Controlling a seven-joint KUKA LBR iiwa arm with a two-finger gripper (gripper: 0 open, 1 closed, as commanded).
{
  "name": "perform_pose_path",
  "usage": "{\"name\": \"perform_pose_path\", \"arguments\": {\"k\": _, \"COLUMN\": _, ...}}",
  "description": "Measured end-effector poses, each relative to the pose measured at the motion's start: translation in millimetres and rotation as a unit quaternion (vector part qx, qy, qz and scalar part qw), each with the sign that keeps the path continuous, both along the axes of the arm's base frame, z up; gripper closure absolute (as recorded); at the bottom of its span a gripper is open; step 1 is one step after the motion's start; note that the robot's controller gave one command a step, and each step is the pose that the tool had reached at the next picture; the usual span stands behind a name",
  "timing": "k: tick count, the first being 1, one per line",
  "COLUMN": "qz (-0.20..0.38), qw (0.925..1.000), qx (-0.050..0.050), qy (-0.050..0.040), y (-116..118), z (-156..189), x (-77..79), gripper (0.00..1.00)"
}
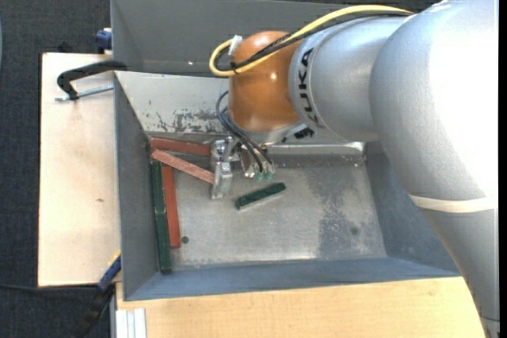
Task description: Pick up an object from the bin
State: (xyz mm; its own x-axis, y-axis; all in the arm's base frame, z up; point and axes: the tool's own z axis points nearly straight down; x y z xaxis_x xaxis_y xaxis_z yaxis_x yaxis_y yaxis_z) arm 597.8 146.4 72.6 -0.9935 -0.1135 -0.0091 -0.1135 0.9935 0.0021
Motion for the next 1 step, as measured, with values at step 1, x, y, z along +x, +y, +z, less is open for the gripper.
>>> {"name": "perform_pose_path", "arguments": {"k": 1, "qz": -0.009, "qw": 1.0000, "qx": 0.000, "qy": -0.0004, "y": -36.1, "z": 166.6, "x": -10.6, "gripper": 1.00}}
